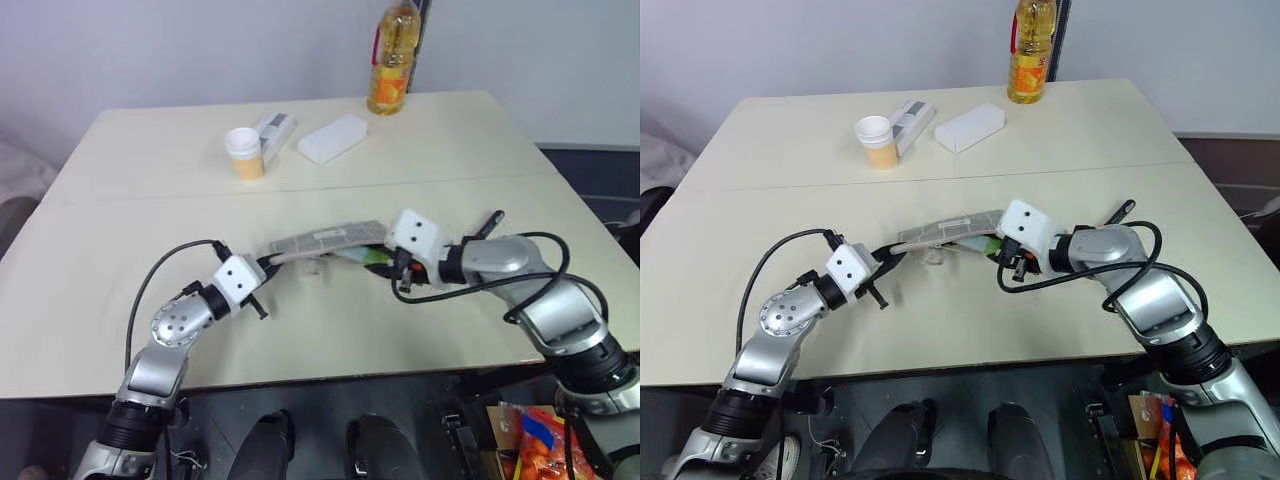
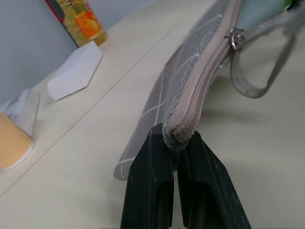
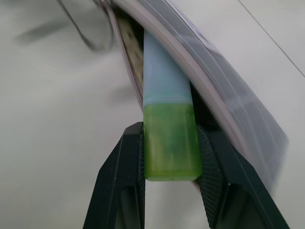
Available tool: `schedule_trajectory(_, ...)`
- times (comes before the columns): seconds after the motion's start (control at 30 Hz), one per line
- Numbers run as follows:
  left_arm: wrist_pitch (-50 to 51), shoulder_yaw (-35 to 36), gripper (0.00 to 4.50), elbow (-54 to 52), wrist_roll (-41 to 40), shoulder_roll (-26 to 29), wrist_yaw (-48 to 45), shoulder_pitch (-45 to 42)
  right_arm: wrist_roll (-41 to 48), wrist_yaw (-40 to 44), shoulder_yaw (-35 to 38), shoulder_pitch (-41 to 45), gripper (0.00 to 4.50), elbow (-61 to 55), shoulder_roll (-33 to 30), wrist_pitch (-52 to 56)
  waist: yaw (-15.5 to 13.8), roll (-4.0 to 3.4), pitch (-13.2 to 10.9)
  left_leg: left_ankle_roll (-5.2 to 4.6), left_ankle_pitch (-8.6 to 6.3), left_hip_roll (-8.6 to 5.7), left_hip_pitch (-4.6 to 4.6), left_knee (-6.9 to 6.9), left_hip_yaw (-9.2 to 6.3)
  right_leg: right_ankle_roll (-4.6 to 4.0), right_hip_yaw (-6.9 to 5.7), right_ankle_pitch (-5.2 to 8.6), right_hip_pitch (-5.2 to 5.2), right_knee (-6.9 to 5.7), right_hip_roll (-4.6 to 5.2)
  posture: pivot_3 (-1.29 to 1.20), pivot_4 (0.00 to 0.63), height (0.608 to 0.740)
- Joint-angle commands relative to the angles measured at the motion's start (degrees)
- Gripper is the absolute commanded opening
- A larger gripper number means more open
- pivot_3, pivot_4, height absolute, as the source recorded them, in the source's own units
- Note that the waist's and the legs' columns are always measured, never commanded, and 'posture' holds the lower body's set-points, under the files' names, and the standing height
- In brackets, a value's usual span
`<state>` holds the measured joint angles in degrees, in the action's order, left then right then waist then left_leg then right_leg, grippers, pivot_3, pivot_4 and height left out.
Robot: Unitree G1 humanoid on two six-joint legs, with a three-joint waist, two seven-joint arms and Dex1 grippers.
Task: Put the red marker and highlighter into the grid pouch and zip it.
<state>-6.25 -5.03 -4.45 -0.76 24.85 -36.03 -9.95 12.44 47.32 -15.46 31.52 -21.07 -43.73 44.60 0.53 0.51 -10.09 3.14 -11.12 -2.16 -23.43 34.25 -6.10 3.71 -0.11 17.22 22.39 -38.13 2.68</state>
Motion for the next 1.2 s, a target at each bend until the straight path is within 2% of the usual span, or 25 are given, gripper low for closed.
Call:
schedule_trajectory(0.03, -1.54, 0.65, 0.00, -0.32, -0.57, 0.40, 0.19, -1.02, -0.27, 0.89, 0.66, 0.94, 1.39, -1.14, -0.37, -0.68, -0.04, 0.00, 0.00, 0.00, 0.00, 0.00, 0.00, 0.00, 0.00, 0.00, 0.00, 0.00, 0.00, 0.01, 0.01, 0.00, 0.150, 0.740)
schedule_trajectory(0.23, -1.16, 1.09, 0.00, 0.29, 0.71, 0.04, 2.48, -0.35, 0.14, 0.35, 4.56, 0.02, 4.37, -1.65, -1.36, -0.49, 0.18, 0.00, 0.00, 0.00, 0.00, 0.01, 0.00, 0.00, -0.01, 0.00, 0.00, 0.00, 0.02, 0.00, -0.01, 0.00, 0.150, 0.740)
schedule_trajectory(0.4, 0.28, 1.07, 0.00, 0.24, 1.23, -0.83, 5.24, -0.29, 4.62, 2.06, 12.50, -2.88, 4.37, -3.44, -2.76, -0.58, -0.02, 0.00, 0.00, 0.00, 0.00, 0.00, 0.00, 0.00, 0.00, 0.00, -0.01, 0.00, -0.02, 0.01, 0.00, 0.00, 0.150, 0.740)
schedule_trajectory(0.53, 2.13, 0.85, 0.00, 1.01, 2.46, -1.71, 7.71, -0.68, 7.92, 0.66, 20.88, -5.35, 4.37, -0.12, -3.09, 1.81, 0.00, 0.01, 0.00, 0.00, 0.00, 0.00, 0.00, 0.01, 0.00, 0.00, -0.02, 0.00, -0.03, 0.00, -0.01, 0.00, 0.150, 0.740)
schedule_trajectory(0.63, 3.62, 0.77, 0.00, 1.46, 3.25, -2.76, 9.78, -1.09, 4.79, -4.99, 23.29, -5.54, 4.37, 6.48, -1.96, 0.73, 0.05, 0.01, 0.00, 0.00, 0.00, 0.00, 0.04, 0.01, 0.01, 0.00, -0.02, 0.00, -0.07, 0.00, -0.01, 0.00, 0.150, 0.740)
schedule_trajectory(0.73, 5.63, 0.84, 0.00, 1.41, 4.03, -4.51, 12.56, -1.53, 2.98, -16.43, 28.37, -1.44, 4.44, 19.06, 2.54, 5.06, 0.16, 0.03, 0.02, 0.00, 0.00, 0.02, 0.06, 0.04, 0.04, 0.00, -0.01, -0.01, -0.08, -0.02, -0.03, 0.00, 0.150, 0.740)
schedule_trajectory(0.93, 7.20, 0.10, 0.00, 0.72, 5.07, -6.27, 14.68, -2.18, -1.19, -30.51, 31.41, 1.20, 4.44, 28.69, 8.20, 4.88, 0.38, 0.00, 0.02, -0.02, 0.02, 0.02, 0.06, -0.02, 0.13, 0.00, 0.05, -0.01, -0.02, -0.08, -0.03, 0.00, 0.150, 0.740)
schedule_trajectory(1.2, 8.75, 0.56, 0.00, 0.51, 4.81, -8.10, 16.38, -3.07, -1.19, -36.76, 33.09, 3.32, 4.44, 36.38, 14.03, 4.80, 0.23, 0.00, 0.02, -0.03, 0.02, 0.01, 0.05, 0.00, 0.34, 0.00, 0.04, -0.01, -0.04, -0.09, -0.07, 0.00, 0.150, 0.740)
